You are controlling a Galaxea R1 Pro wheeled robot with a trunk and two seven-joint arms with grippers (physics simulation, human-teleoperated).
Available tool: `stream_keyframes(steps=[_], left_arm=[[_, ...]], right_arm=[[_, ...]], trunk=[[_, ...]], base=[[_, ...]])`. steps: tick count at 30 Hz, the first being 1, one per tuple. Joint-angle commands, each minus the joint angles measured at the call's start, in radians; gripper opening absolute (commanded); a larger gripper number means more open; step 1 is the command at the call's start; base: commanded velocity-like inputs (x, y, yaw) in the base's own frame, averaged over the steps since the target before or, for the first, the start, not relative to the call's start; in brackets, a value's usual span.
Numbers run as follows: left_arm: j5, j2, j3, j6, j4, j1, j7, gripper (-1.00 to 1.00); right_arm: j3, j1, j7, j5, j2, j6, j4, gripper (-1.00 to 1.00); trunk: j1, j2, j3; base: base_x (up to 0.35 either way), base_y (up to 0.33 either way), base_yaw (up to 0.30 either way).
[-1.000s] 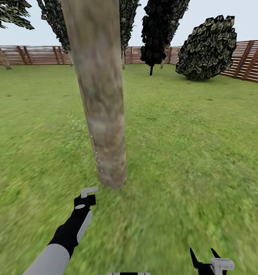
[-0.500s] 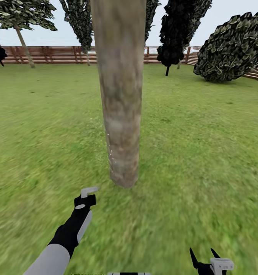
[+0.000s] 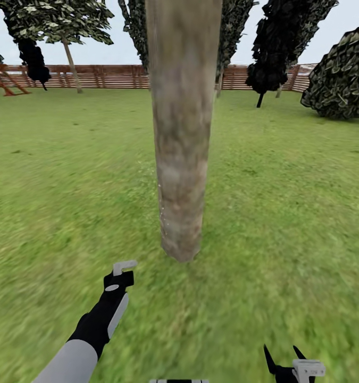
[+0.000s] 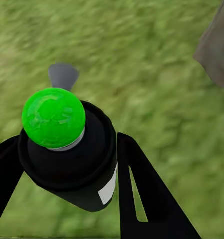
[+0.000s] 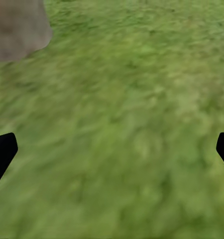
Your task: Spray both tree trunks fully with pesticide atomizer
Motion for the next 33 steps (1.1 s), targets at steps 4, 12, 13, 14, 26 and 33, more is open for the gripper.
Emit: stream_keyframes(steps=[4, 12, 13, 14, 26, 33], left_arm=[[-0.001, 0.000, 0.000, 0.000, 0.000, 0.000, 0.000, -1.00], [-0.002, 0.000, 0.000, 0.000, 0.000, 0.000, 0.000, -1.00], [-0.001, 0.000, 0.000, 0.000, 0.000, 0.000, 0.000, -1.00], [-0.001, 0.000, 0.000, 0.000, 0.000, 0.000, 0.000, -1.00], [-0.001, 0.000, 0.000, 0.000, 0.000, 0.000, 0.000, -1.00], [-0.001, 0.000, 0.000, 0.000, 0.000, 0.000, 0.000, -1.00]], right_arm=[[0.000, 0.000, 0.000, 0.000, 0.000, 0.000, 0.000, 1.00], [0.000, 0.000, 0.000, 0.000, 0.000, 0.000, 0.000, 1.00], [0.000, 0.000, 0.000, 0.000, 0.000, 0.000, 0.000, 1.00], [0.000, 0.000, 0.000, 0.000, 0.000, 0.000, 0.000, 1.00], [0.000, 0.000, 0.000, 0.000, 0.000, 0.000, 0.000, 1.00], [0.000, 0.000, 0.000, 0.000, 0.000, 0.001, 0.000, 1.00]], trunk=[[0.000, 0.000, 0.000], [0.000, 0.000, 0.000], [0.000, 0.000, 0.000], [0.000, 0.000, 0.000], [0.000, 0.000, 0.000], [0.000, 0.000, 0.000]], base=[[0.000, -0.271, 0.277], [0.000, -0.271, 0.277], [0.000, -0.271, 0.277], [0.000, -0.271, 0.277], [0.000, -0.271, 0.277], [0.000, -0.271, 0.099]])
